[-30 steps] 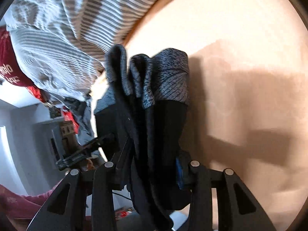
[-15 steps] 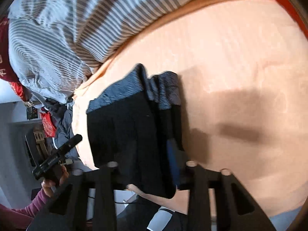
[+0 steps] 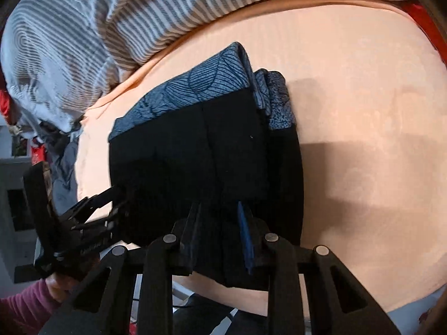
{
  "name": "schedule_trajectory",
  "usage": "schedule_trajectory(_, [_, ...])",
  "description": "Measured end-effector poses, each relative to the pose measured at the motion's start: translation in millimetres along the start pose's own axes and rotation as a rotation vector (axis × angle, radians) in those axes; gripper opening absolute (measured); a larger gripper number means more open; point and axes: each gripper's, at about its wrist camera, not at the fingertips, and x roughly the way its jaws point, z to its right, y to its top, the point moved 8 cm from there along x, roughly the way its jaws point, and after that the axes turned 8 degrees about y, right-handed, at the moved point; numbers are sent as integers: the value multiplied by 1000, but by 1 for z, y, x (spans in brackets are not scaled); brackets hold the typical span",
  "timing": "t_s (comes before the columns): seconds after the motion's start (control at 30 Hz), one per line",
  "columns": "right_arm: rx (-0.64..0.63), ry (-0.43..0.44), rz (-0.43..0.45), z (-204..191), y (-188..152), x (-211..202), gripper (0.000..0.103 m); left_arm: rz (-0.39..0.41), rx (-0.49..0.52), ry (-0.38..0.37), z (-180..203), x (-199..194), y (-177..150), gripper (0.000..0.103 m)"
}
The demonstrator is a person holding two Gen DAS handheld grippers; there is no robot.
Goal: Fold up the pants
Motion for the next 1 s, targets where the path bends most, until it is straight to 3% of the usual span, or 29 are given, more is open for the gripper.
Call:
schedule_trajectory(0.2, [-35,-93,6,-1,3,12,26,0,1,22,7,4,1,101])
schedule_trajectory(0.6, [-3,-97,37,0,2,11,29,-31,19,52,14,11,6,102])
schedule_trajectory(0.87, [40,-48,53,-7,1,4,49,-66,47,55,18,7,5,102])
schedule_trajectory(1.0, [68,-57,66,-12,-10,-7,65,-91,68,6,19,-6,-7,101])
